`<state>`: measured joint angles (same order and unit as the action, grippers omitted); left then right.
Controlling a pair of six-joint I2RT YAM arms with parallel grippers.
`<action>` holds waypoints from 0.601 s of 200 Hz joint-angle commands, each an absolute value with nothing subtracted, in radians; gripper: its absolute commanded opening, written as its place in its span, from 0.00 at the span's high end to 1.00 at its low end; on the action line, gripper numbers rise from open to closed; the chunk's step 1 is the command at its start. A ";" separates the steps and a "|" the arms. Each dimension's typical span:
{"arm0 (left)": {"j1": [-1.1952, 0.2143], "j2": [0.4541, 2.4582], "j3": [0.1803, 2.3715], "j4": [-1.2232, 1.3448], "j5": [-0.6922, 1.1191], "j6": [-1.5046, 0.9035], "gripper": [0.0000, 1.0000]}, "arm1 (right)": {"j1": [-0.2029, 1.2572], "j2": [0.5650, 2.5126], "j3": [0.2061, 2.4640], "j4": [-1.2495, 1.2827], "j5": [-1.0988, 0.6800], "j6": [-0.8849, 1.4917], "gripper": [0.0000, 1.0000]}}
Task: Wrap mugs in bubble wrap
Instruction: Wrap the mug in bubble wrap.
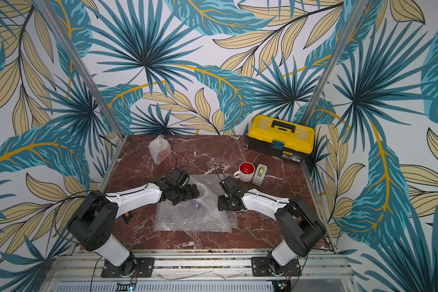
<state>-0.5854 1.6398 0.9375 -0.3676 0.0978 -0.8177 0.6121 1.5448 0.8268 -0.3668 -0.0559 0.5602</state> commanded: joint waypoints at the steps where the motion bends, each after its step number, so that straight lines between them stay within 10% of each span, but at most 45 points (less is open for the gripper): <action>1: -0.581 1.631 0.913 -0.387 0.088 -0.802 0.07 | 0.613 1.462 0.790 -0.431 -0.092 0.585 0.41; 120: -0.583 1.647 0.921 -0.383 0.084 -0.802 0.07 | 0.613 1.205 0.568 -0.573 -0.142 0.751 0.42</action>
<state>-0.5854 1.6402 0.9314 -0.3702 0.0940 -0.8158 0.6117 1.2324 0.6136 -0.5167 -0.1505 0.6975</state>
